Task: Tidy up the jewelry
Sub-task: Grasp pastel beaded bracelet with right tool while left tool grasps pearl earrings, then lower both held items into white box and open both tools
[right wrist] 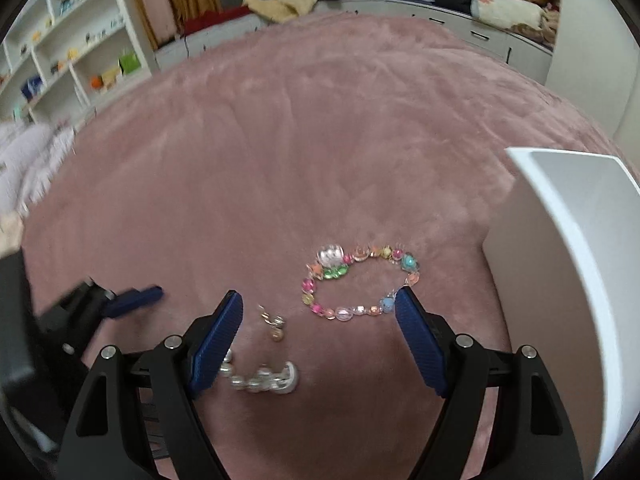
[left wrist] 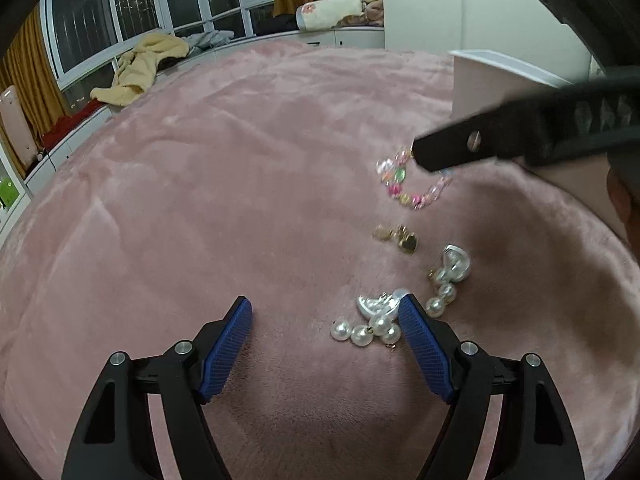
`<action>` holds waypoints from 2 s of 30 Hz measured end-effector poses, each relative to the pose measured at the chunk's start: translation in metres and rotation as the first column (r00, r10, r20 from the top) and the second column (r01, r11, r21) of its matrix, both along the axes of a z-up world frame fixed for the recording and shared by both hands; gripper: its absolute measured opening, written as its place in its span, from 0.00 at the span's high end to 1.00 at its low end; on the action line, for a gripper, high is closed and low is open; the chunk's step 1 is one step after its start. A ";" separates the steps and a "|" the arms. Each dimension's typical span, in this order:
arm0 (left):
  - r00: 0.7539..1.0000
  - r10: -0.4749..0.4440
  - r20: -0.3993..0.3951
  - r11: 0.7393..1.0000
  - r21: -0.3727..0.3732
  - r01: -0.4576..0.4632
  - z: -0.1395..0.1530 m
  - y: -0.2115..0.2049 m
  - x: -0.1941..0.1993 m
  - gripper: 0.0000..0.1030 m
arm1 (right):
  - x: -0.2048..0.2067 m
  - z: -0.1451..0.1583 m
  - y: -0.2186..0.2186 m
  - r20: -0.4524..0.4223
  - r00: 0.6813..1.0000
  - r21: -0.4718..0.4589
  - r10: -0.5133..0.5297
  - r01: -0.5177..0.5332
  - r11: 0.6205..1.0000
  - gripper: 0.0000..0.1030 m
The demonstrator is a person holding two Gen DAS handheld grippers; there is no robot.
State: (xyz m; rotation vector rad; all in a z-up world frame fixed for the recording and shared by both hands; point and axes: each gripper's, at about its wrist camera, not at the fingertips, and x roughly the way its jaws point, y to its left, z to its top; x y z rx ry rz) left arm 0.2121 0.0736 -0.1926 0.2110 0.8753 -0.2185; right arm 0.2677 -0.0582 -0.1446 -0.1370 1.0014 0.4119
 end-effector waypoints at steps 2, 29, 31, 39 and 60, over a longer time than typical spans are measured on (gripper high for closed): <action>1.000 -0.001 -0.008 1.000 -0.015 0.001 -0.006 0.003 0.001 0.24 | 0.002 -0.014 0.004 -0.007 1.000 -0.043 0.024 -0.024 0.999 0.25; 0.998 -0.056 -0.039 0.997 -0.061 0.054 0.008 0.008 -0.016 0.74 | 0.015 -0.012 -0.030 -0.074 0.995 0.134 -0.070 0.079 0.988 0.93; 0.998 -0.053 -0.031 0.997 -0.060 0.051 0.013 0.008 -0.018 0.74 | 0.011 -0.004 -0.031 -0.060 0.996 0.141 -0.072 0.080 0.987 0.93; 0.999 -0.046 0.006 0.996 -0.072 0.046 0.035 0.006 -0.024 0.74 | -0.009 0.031 -0.038 -0.010 0.997 0.175 -0.072 0.073 0.982 0.93; 0.981 -0.134 0.140 0.984 -0.098 0.148 0.123 -0.036 -0.017 0.74 | -0.037 0.126 -0.091 0.077 0.984 0.274 -0.158 0.131 0.953 0.93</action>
